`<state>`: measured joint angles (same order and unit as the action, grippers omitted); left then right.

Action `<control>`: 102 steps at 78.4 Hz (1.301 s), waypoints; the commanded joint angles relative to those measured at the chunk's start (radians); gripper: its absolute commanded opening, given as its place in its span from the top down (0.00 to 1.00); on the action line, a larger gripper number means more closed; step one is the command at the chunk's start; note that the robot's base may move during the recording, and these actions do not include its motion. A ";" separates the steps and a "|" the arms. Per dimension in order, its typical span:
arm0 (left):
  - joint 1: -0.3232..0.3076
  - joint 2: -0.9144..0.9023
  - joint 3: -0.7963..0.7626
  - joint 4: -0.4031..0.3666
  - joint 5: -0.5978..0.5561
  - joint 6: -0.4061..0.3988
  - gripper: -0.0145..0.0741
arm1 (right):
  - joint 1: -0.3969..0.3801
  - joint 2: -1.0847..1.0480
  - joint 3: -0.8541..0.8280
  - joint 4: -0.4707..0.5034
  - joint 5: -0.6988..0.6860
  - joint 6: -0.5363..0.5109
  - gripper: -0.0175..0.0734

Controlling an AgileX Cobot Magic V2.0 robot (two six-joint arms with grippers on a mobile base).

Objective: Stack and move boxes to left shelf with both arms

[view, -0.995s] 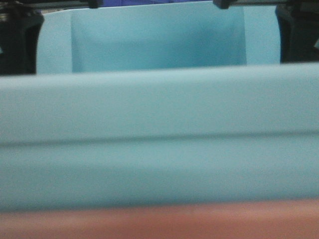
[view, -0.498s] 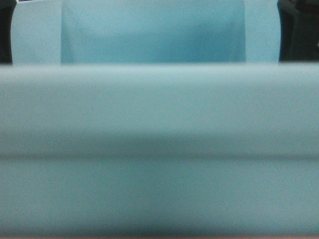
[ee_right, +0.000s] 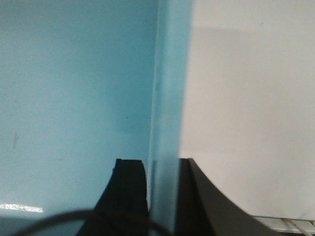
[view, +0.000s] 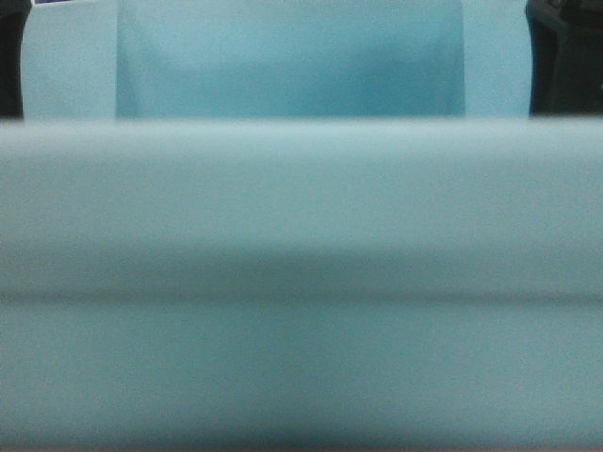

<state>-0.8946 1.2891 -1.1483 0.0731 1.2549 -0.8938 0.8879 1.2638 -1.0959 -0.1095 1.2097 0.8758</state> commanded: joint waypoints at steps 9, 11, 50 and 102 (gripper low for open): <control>-0.009 -0.038 -0.031 0.001 0.062 -0.017 0.84 | 0.002 -0.037 -0.032 -0.016 -0.036 -0.006 0.75; -0.009 -0.038 -0.031 0.001 0.062 -0.017 0.84 | 0.002 -0.037 -0.032 -0.016 -0.036 -0.006 0.75; -0.009 -0.038 -0.031 0.001 0.062 -0.017 0.84 | 0.002 -0.037 -0.032 -0.016 -0.036 -0.006 0.75; -0.009 -0.036 -0.031 0.001 0.058 -0.017 0.84 | 0.001 -0.037 -0.032 -0.016 -0.037 -0.006 0.75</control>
<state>-0.8946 1.2875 -1.1483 0.0717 1.2549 -0.8955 0.8879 1.2638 -1.0959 -0.1095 1.2097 0.8758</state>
